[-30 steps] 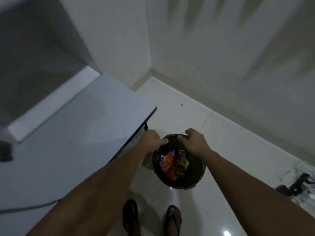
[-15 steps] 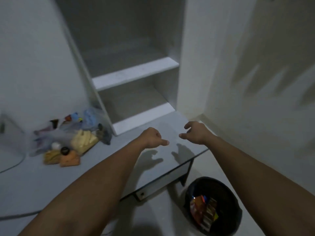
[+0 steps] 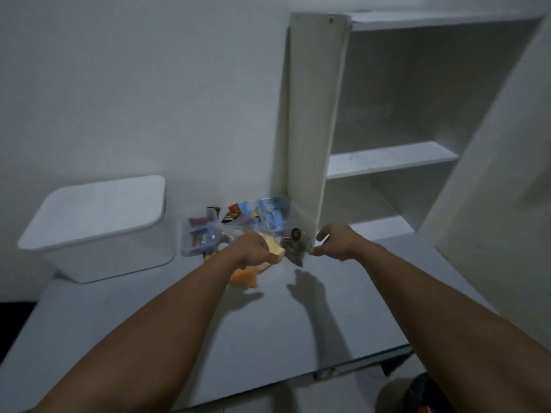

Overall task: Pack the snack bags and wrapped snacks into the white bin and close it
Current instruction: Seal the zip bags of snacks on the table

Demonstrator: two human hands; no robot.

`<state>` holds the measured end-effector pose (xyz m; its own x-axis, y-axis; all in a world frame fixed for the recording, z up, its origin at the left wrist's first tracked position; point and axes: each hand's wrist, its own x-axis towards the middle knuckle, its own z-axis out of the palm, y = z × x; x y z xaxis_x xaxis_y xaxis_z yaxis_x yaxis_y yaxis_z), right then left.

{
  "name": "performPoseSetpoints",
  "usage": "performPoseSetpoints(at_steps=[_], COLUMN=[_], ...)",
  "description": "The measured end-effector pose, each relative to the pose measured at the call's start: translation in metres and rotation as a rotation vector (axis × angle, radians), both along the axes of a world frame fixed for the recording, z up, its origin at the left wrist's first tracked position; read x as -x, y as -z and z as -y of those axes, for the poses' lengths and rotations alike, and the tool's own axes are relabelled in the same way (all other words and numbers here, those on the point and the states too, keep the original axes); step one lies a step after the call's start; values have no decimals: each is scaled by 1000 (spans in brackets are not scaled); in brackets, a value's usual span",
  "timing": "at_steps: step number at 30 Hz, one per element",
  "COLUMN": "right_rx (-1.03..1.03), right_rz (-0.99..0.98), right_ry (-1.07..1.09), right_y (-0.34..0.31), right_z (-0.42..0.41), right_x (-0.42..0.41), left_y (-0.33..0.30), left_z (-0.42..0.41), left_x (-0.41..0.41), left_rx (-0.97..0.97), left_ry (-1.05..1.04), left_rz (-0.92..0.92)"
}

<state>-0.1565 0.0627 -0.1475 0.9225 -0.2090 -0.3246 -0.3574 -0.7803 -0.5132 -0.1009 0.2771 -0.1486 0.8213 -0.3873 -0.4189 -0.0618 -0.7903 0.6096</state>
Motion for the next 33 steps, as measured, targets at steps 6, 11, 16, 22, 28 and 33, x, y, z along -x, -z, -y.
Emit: performPoseSetpoints(at_steps=[6, 11, 16, 22, 28, 33], right_rx=[38, 26, -8, 71, -13, -220], right_rz=[5, -7, -2, -6, 6, 67], right_ry=[-63, -66, -36, 27, 110, 120], right_y=[9, 34, 56, 81, 113, 106], right_z=[-62, -89, -102, -97, -86, -86], right_x=[-39, -73, -101, -139, -157, -149], left_y=[11, 27, 46, 65, 77, 84], left_z=[-59, -77, -75, -62, -49, -60], left_x=[-28, -47, -70, -100, -113, -108], left_rx=[8, 65, 113, 191, 294, 432], left_ry=[-61, -115, -192, -271, -285, -490], left_rz=[62, 80, 67, -34, -112, -26])
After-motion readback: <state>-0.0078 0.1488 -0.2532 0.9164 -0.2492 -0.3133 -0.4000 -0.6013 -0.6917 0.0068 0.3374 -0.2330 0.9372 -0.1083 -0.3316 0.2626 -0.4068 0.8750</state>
